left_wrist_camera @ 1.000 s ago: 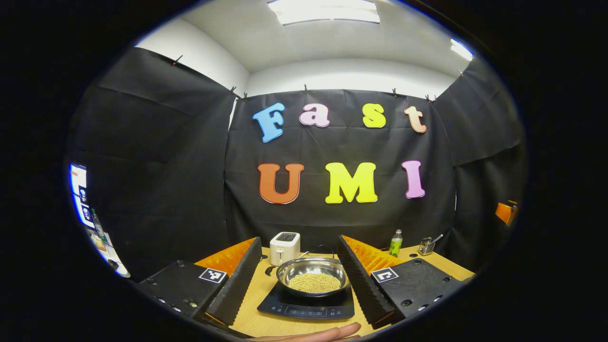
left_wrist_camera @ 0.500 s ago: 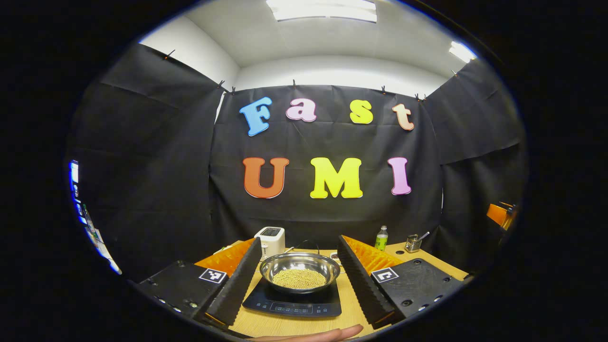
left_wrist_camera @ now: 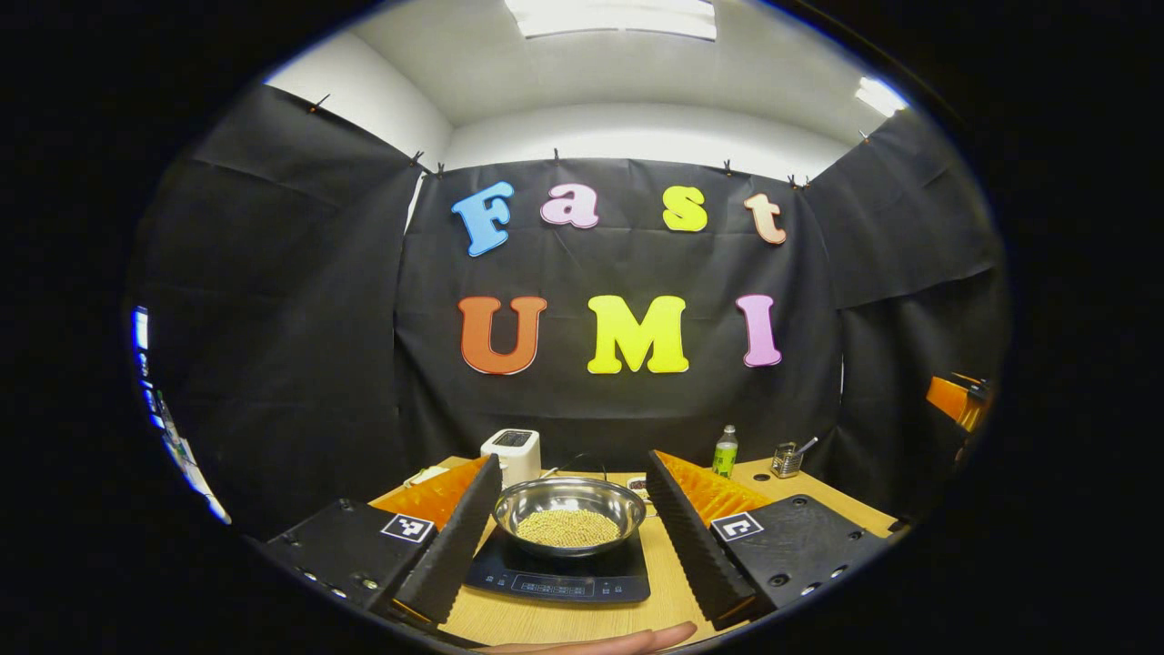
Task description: First push the handle of the pot to place it horizontally, then grasp the pot with both hands and set it on the induction cooktop.
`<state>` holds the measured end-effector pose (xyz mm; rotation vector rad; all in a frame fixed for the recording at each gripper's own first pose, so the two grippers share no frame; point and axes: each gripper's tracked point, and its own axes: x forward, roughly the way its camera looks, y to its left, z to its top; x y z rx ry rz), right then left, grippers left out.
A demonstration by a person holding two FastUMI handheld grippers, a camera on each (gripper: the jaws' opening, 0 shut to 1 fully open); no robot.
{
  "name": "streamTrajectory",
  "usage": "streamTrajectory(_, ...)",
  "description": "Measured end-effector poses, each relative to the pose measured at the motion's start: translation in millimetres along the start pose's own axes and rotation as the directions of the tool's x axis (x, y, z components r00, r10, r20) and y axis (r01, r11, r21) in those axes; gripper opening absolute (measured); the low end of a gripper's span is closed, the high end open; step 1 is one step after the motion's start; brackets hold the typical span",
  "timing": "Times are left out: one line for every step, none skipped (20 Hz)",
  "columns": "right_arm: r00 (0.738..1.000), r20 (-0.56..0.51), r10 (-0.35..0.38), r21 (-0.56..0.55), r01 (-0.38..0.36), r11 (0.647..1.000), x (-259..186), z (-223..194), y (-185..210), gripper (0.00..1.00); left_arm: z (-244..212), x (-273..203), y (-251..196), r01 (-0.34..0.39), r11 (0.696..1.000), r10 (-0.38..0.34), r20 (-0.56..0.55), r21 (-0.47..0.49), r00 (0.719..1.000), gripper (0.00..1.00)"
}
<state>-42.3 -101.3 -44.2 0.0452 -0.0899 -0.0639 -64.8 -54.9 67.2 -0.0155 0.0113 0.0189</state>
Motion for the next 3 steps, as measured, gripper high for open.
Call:
streamTrajectory(1.000,-0.002,0.007,0.001,-0.007,1.000,0.5,-0.7,3.6,0.96,0.3,-0.6,2.6,-0.004,1.000,0.004,0.001,0.000,1.000,0.95)
streamTrajectory(1.000,-0.003,0.015,0.000,-0.015,1.000,0.5,-0.8,7.7,0.96,0.8,-0.3,5.4,-0.008,1.000,0.008,0.002,0.001,1.000,0.95)
streamTrajectory(1.000,-0.004,0.019,-0.002,-0.019,1.000,0.7,-0.9,9.8,0.96,0.7,-0.8,7.7,-0.011,1.000,0.011,0.005,0.003,1.000,0.95)
